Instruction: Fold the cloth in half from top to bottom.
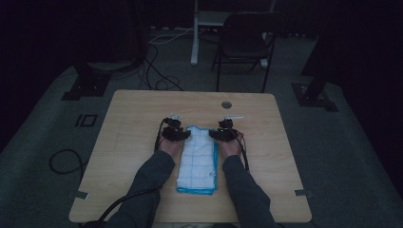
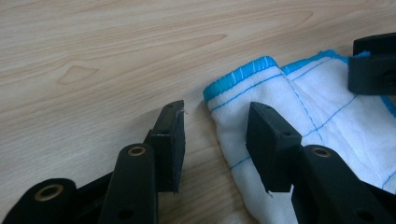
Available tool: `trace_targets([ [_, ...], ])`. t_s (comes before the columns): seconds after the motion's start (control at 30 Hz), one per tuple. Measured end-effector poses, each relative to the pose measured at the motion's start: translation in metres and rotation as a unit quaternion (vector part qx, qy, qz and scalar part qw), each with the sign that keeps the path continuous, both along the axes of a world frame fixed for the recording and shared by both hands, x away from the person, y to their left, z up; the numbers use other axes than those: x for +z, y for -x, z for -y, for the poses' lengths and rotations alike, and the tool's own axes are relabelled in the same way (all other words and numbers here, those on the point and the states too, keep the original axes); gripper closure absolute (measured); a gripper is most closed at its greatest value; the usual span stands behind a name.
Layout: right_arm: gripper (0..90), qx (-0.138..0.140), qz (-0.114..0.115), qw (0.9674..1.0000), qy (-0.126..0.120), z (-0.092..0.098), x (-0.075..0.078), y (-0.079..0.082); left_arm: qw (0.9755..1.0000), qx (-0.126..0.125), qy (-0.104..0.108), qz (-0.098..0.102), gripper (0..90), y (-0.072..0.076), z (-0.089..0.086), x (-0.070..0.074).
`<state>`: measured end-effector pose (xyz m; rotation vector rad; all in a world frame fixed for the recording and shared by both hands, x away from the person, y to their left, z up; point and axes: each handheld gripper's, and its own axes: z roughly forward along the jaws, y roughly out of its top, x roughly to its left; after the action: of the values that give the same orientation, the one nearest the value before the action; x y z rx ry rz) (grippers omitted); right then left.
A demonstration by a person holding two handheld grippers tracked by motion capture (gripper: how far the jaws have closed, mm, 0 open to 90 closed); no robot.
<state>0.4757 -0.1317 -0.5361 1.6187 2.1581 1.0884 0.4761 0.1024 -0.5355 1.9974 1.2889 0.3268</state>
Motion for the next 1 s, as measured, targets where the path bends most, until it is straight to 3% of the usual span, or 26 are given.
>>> trace_targets([
  [0.07,55.1,0.002,0.010,0.9994,0.033,-0.006,0.001,0.002,1.0000,-0.001,-0.006,-0.001,57.6,-0.002,0.003,0.001],
  [0.17,59.9,0.000,0.015,0.9985,0.053,-0.008,0.001,0.003,0.9998,-0.001,-0.018,-0.003,59.3,-0.004,0.008,0.002],
  [0.23,66.5,0.003,0.017,0.9979,0.063,-0.010,0.002,0.004,0.9997,-0.006,-0.022,-0.005,66.1,-0.004,0.010,0.002],
  [0.37,78.3,0.012,0.009,0.9984,0.055,-0.008,0.002,0.004,0.9995,-0.019,-0.022,-0.011,80.1,-0.004,0.012,0.002],
  [0.47,82.7,0.012,0.001,0.9995,0.028,-0.001,0.001,0.002,0.9994,-0.023,-0.024,-0.013,85.0,-0.004,0.012,0.003],
  [0.57,83.9,0.007,-0.005,1.0000,0.004,0.005,-0.001,0.001,0.9990,-0.026,-0.033,-0.015,86.9,-0.005,0.013,0.004],
  [0.67,84.6,0.012,-0.001,0.9999,0.007,0.006,0.000,0.000,0.9992,-0.023,-0.024,-0.021,87.4,-0.006,0.011,0.005],
  [0.83,85.2,0.018,0.010,0.9998,0.007,0.008,0.003,0.000,0.9993,-0.024,-0.023,-0.019,87.7,-0.005,0.010,0.006],
  [1.0,85.3,0.019,0.023,0.9996,0.000,0.010,0.009,-0.001,0.9997,-0.020,-0.009,-0.010,87.9,-0.006,0.008,0.011],
])
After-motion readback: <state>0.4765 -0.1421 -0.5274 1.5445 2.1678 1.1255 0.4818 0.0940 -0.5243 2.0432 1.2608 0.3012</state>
